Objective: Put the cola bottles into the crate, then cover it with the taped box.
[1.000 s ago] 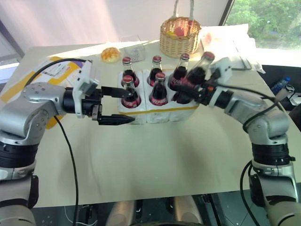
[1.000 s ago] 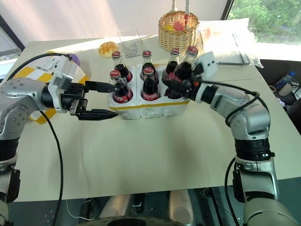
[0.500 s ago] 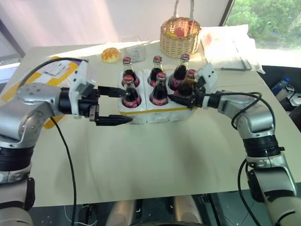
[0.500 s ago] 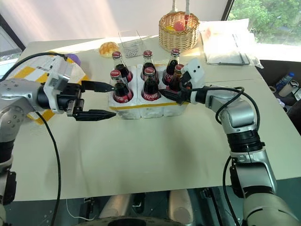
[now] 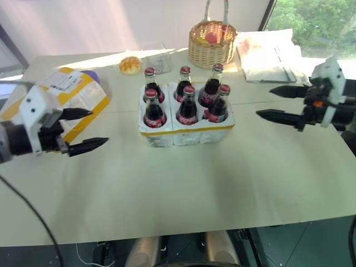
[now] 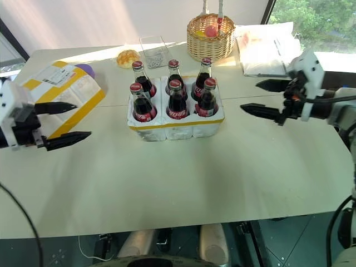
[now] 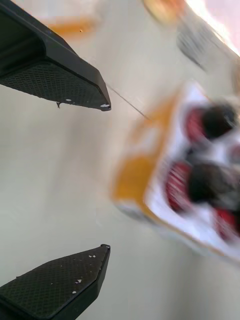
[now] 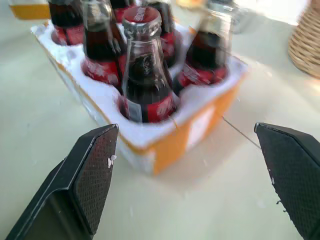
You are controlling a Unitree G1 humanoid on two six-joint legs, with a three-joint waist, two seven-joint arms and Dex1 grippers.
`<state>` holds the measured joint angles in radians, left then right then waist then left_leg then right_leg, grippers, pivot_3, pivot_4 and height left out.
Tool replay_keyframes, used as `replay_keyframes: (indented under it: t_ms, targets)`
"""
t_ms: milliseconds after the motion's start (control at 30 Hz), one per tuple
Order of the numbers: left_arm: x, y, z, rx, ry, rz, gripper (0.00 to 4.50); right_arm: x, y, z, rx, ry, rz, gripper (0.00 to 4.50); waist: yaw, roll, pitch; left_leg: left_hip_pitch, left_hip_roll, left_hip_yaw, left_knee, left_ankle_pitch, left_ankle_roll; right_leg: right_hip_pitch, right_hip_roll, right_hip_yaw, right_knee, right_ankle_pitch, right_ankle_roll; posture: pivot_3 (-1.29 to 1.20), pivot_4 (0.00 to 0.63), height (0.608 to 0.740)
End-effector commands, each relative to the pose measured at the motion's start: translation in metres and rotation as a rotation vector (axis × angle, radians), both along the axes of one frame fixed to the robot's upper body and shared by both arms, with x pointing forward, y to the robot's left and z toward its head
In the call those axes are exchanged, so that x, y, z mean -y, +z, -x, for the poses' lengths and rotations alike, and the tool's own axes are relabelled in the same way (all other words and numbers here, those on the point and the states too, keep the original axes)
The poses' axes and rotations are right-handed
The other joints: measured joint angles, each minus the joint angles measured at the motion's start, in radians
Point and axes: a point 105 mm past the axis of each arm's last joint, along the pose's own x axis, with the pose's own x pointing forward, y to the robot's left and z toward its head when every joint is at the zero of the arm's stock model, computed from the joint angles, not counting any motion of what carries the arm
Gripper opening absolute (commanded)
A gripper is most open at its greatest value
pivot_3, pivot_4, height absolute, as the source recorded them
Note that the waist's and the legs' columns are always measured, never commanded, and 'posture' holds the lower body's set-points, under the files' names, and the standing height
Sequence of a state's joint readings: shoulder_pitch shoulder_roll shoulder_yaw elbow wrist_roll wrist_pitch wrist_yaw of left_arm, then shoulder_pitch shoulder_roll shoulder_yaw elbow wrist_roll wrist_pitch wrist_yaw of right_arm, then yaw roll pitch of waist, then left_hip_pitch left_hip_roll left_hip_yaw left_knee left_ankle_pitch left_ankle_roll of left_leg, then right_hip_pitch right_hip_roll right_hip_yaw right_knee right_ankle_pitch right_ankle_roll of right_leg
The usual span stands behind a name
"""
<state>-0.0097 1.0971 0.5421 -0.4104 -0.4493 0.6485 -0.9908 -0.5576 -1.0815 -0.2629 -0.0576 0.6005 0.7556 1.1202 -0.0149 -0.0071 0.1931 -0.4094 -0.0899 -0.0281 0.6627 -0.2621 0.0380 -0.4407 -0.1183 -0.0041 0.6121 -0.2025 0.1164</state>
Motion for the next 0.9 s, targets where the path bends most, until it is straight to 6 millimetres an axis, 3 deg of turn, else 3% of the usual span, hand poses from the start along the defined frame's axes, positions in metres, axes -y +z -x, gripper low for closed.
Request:
replay_keyframes:
  t_ms: [33, 167, 233, 333, 467, 700, 900]
  targets:
    - [-0.056, 0.008, 0.009, 0.12, 0.276, -0.296, 4.5, -0.01, 0.034, 0.021, 0.096, 0.112, -0.031, 4.45, 0.0, 0.0, 0.0, 0.0, 0.0, 0.0, -0.001, 0.0, 0.0, 0.0, 0.0, 0.001, 0.0, 0.0, 0.0, 0.0, 0.15, 0.74]
    - [-0.109, -0.016, 0.037, 0.064, 0.502, -0.544, 4.5, -0.038, 0.05, 0.045, 0.069, 0.325, -0.117, 4.45, 0.004, 0.0, 0.0, -0.001, 0.001, 0.0, -0.002, -0.001, -0.001, -0.001, 0.0, 0.001, -0.002, 0.0, -0.001, 0.0, 0.15, 0.74]
    - [-0.121, -0.024, 0.043, 0.05, 0.554, -0.604, 4.5, -0.046, 0.052, 0.052, 0.059, 0.389, -0.124, 4.45, 0.01, 0.0, 0.0, -0.001, 0.001, 0.0, -0.002, -0.002, -0.002, -0.001, -0.001, 0.001, -0.002, -0.001, -0.001, 0.0, 0.15, 0.74]
    - [-0.134, -0.033, 0.038, 0.075, 0.59, -0.717, 4.5, -0.054, 0.05, 0.054, 0.037, 0.431, -0.112, 4.45, 0.027, -0.001, 0.0, -0.001, 0.001, 0.0, -0.002, -0.003, -0.003, 0.0, -0.001, 0.0, -0.004, -0.001, -0.002, 0.0, 0.15, 0.74]
    - [-0.149, -0.052, 0.015, 0.124, 0.648, -0.747, 4.5, -0.064, 0.049, 0.057, 0.026, 0.496, -0.082, 4.45, 0.033, 0.001, -0.001, -0.001, 0.002, 0.0, -0.002, -0.003, -0.003, 0.0, -0.001, -0.001, -0.01, -0.001, -0.002, 0.0, 0.15, 0.74]
    - [-0.15, -0.078, -0.015, 0.202, 0.559, -0.883, 4.5, -0.067, 0.056, 0.058, 0.05, 0.499, -0.057, 4.45, 0.022, 0.0, -0.002, -0.006, 0.002, 0.002, -0.002, -0.006, -0.001, -0.003, -0.001, -0.001, -0.01, 0.004, 0.003, 0.0, 0.15, 0.74]
    - [-0.15, -0.092, -0.035, 0.242, 0.569, -0.891, 4.5, -0.067, 0.06, 0.06, 0.064, 0.489, -0.042, 4.45, 0.027, -0.001, -0.002, -0.009, 0.002, 0.002, -0.002, -0.007, -0.002, -0.007, -0.001, -0.002, -0.008, 0.004, 0.003, 0.0, 0.15, 0.74]
